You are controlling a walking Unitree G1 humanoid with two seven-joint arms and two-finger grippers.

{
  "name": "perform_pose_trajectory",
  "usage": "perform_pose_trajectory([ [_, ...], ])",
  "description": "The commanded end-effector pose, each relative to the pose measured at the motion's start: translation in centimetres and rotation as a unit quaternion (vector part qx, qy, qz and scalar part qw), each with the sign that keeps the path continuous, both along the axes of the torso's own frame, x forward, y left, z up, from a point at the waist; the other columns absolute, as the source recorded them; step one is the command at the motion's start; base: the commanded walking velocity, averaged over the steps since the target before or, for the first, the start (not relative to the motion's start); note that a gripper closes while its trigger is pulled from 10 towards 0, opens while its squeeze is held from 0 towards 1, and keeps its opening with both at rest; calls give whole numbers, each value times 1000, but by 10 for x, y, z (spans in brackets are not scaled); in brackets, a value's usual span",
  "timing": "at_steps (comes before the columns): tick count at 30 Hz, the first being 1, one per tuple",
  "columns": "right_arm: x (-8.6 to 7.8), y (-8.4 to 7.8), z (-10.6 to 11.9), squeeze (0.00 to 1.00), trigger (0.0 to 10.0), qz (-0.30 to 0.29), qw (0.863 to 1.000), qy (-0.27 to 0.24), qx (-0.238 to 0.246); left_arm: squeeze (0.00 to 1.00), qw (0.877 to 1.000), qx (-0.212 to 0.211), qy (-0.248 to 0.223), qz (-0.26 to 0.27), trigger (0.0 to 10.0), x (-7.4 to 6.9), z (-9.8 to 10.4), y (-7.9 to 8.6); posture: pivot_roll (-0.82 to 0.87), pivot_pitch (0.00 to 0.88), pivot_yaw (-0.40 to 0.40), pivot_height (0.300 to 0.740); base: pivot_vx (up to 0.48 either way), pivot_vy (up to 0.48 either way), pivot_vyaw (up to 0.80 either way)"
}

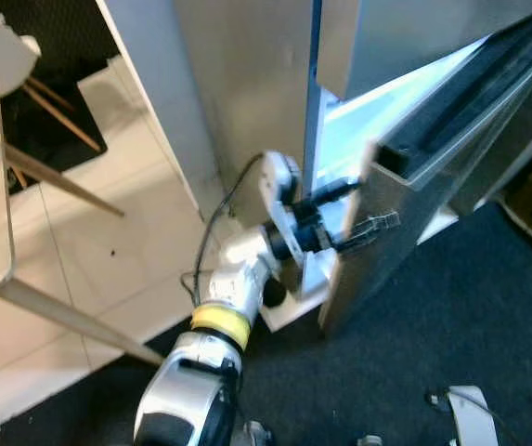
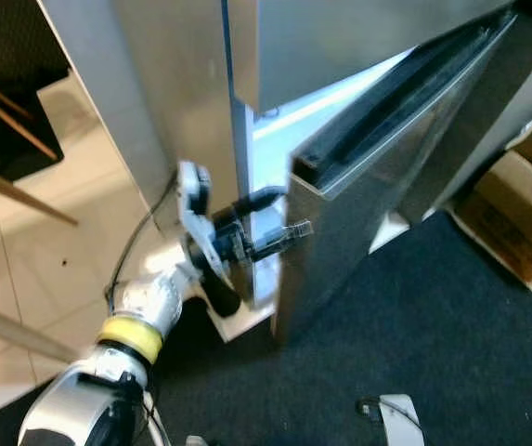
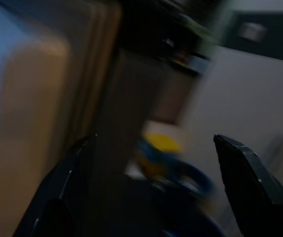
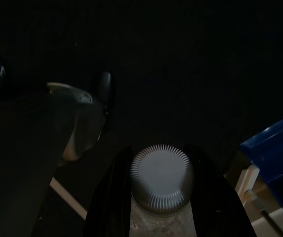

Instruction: Restocking fridge

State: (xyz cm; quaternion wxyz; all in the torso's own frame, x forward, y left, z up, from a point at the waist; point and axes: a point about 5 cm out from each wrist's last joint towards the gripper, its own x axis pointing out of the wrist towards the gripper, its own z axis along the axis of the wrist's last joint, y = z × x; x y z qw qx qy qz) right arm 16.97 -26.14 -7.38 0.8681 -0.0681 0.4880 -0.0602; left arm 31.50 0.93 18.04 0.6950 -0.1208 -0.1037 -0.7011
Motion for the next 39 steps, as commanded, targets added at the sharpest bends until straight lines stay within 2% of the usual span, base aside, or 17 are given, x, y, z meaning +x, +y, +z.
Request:
perform_pose_trajectory([
  [1,-19,1,-9,0,10000,-13,999,33,6,0,998,-23,14,-54,10000,-18,-1,-23,-87,217,70,740,0,0,0],
  [6,-15,10,-10,0,10000,-10,999,26,21,0,993,4,84,-88,10000,-43,-41,-21,-75,196,73,740,0,0,0],
  [9,-10,13,-9,0,10000,-12,999,16,29,0,992,27,119,-38,10000,-41,-66,-11,-72,191,72,740,0,0,0],
  [12,-2,17,-6,0,10000,-8,999,2,34,0,975,102,180,79,10000,-39,-114,22,-64,179,71,740,0,0,0],
  [13,-2,17,-6,0,10000,-8,999,2,34,0,975,102,180,79,10000,-39,-114,22,-64,179,71,740,0,0,0],
  [18,10,19,-1,0,10000,-4,999,-18,37,0,899,206,279,269,10000,-47,-175,92,-53,166,69,740,0,0,0],
  [20,10,19,-1,0,10000,-3,999,-19,37,0,893,209,286,278,10000,-49,-178,96,-53,166,69,740,0,0,0],
  [23,23,19,6,0,10000,-1,998,-48,41,0,812,272,328,400,10000,-63,-205,146,-54,151,69,740,0,0,0],
  [25,37,19,15,0,10000,5,995,-83,48,0,743,288,356,489,10000,-74,-216,183,-52,142,65,740,0,0,0],
  [26,37,19,15,0,10000,5,995,-83,48,0,743,288,356,489,10000,-74,-216,183,-52,142,65,740,0,0,0],
  [27,44,19,19,0,10000,10,994,-100,51,0,714,290,369,520,10000,-80,-220,197,-48,137,62,740,0,0,0],
  [29,59,19,30,0,10000,23,989,-135,55,0,673,300,383,557,10000,-92,-226,215,-41,131,58,740,0,0,0],
  [30,64,19,34,0,10000,28,987,-148,57,0,661,305,387,566,10000,-97,-228,221,-41,131,58,740,0,0,0],
  [31,64,19,34,0,10000,28,987,-148,57,0,661,305,387,566,10000,-97,-228,221,-41,131,58,740,0,0,0],
  [34,93,25,57,0,10000,63,971,-216,86,0,602,324,405,607,10000,-117,-238,239,-39,117,54,740,0,0,0],
  [35,93,25,57,0,10000,63,971,-216,86,0,602,324,405,607,10000,-117,-238,239,-39,117,54,740,0,0,0],
  [39,136,26,106,0,10000,111,938,-319,78,0,546,347,442,622,10000,-149,-254,245,-39,110,48,740,0,0,0],
])
